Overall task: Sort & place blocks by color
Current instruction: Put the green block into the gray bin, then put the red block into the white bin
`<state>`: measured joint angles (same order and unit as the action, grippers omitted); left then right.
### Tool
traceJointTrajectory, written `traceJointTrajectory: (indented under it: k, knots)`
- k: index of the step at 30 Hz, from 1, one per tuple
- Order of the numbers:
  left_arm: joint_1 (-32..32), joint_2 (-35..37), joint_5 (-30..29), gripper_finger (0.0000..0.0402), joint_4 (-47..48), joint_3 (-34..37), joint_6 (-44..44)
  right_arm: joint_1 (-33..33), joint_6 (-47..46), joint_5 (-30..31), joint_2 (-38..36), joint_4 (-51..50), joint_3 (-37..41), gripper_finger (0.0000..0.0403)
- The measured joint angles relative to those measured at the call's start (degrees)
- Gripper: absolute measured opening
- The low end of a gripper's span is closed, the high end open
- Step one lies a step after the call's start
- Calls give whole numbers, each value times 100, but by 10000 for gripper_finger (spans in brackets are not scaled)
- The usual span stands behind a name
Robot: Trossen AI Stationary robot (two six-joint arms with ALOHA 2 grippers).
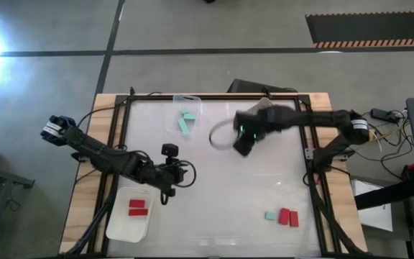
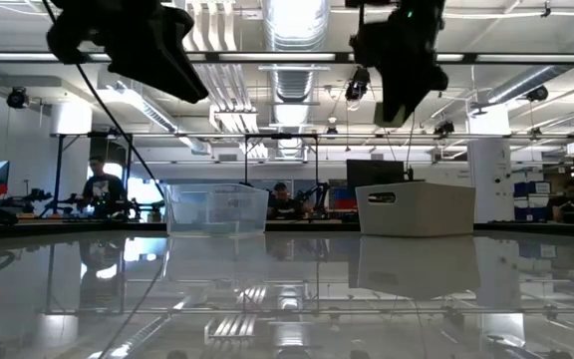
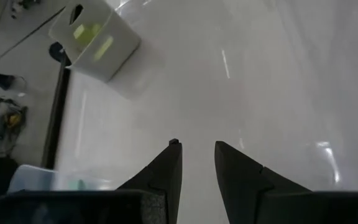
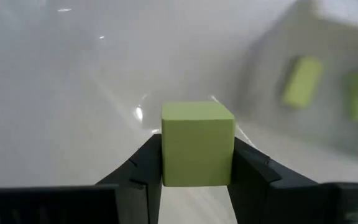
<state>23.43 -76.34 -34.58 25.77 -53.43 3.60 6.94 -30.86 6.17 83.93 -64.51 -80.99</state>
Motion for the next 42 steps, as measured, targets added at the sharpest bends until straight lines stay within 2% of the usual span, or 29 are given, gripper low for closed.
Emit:
traceJointTrajectory:
  k: [8, 15, 19, 26, 28, 31, 34, 37, 42]
  knots:
    - [-670, 243, 1, 79, 22, 0, 680, 1905, 1165, -45, 103, 98, 135, 119]
    - [-1083, 552, 3, 79, 21, 17, 906, 2597, 1737, -498, 514, 894, 555, 119]
    - [-1174, 645, 6, 79, 18, 38, 856, 2793, 1891, -556, 1021, 1072, 625, 119]
    - [-1146, 641, 158, 79, -210, 436, -112, 2793, 2058, -511, 1580, 1281, 585, 119]
    - [-1146, 641, 251, 79, -476, 593, -178, 2798, 2099, -468, 1636, 1280, 561, 140]
    - [-1143, 642, 438, 79, -919, 790, -175, 2798, 2095, -452, 1617, 1279, 560, 195]
    - [-1142, 637, 560, 79, -1126, 855, -306, 2793, 2036, -456, 1474, 1248, 560, 224]
    - [-1137, 623, 644, 79, -1100, 870, -601, 2783, 2027, -459, 1237, 1245, 560, 226]
    - [-1133, 613, 660, 79, -1216, 868, -639, 2718, 1951, -451, 694, 1245, 562, 208]
